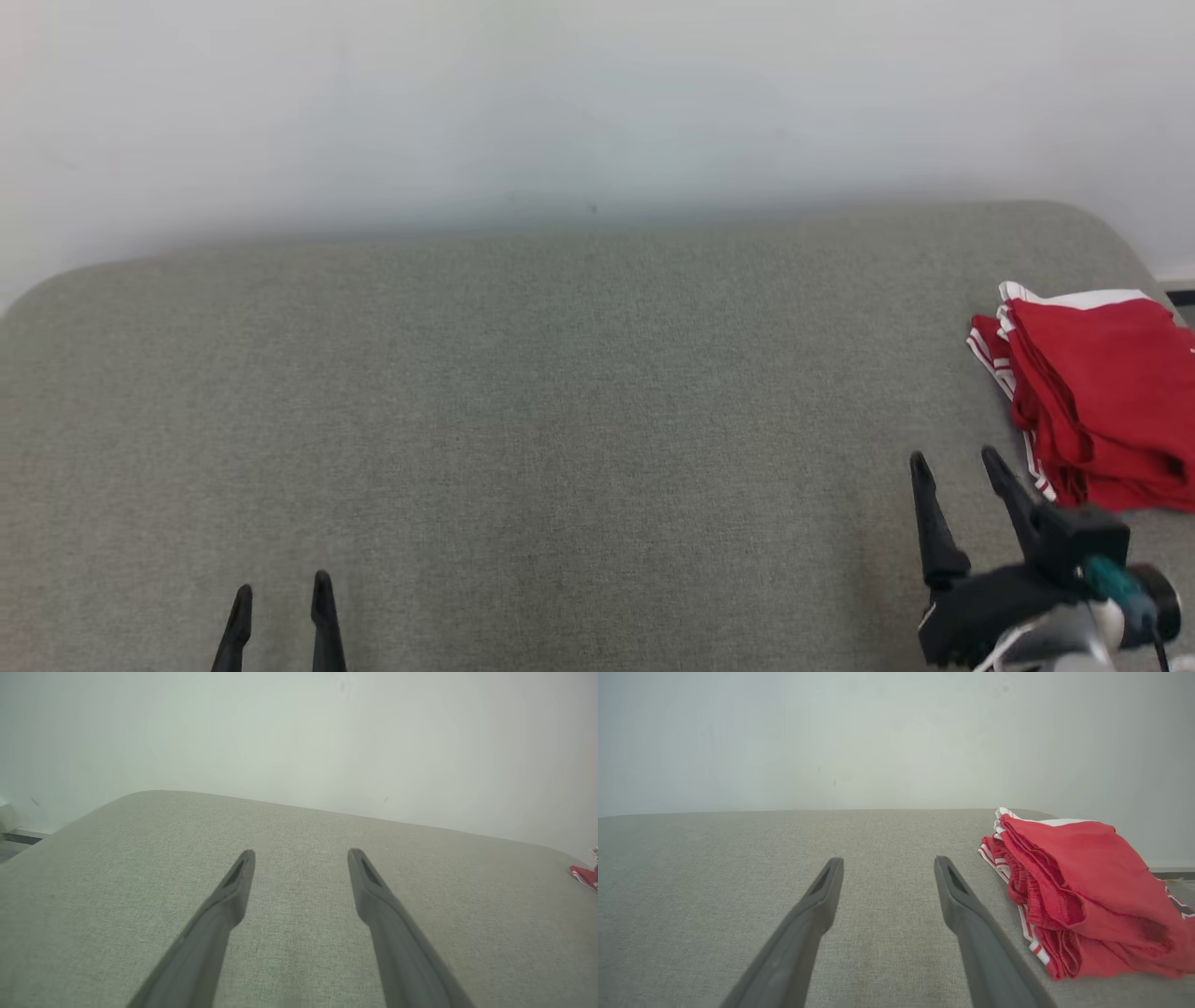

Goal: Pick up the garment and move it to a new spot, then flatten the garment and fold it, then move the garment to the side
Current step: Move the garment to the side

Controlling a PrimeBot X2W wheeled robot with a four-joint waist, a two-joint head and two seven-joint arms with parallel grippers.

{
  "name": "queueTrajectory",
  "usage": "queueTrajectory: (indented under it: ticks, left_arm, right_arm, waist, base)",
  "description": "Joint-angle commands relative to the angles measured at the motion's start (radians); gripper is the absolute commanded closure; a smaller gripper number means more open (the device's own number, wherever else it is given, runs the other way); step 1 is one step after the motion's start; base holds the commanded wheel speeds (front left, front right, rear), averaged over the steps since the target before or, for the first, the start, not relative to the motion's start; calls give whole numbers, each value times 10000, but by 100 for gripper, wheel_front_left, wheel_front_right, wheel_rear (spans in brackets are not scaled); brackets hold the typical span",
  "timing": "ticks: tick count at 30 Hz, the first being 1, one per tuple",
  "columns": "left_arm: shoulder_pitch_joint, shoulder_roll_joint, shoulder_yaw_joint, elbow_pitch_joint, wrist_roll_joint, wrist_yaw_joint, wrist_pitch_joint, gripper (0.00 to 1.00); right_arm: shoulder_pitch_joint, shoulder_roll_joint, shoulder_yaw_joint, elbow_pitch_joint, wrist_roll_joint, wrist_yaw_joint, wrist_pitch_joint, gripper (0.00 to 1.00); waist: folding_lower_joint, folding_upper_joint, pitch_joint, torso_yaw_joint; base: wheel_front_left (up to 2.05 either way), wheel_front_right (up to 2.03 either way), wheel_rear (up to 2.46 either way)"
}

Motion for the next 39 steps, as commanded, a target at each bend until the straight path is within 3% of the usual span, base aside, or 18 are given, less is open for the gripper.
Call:
queueTrajectory:
  ticks: [1,11,39]
  left_arm:
    - [107,-5,47,25,-69,49,-27,0]
    - [439,-4,244,403,-7,64,-27,0]
    - [370,-6,198,687,9,124,-27,0]
  right_arm:
    - [175,227,-7,-91,-61,-29,-91,0]
    - [1297,1082,-256,-915,-100,-29,-513,0]
    - [1996,1131,126,-734,398,-29,-760,0]
  waist:
    - [3,1,-236,171]
    - [3,1,-502,234]
    - [3,1,-491,211]
  base:
    - [0,0,0]
    - [0,0,0]
    - [0,0,0]
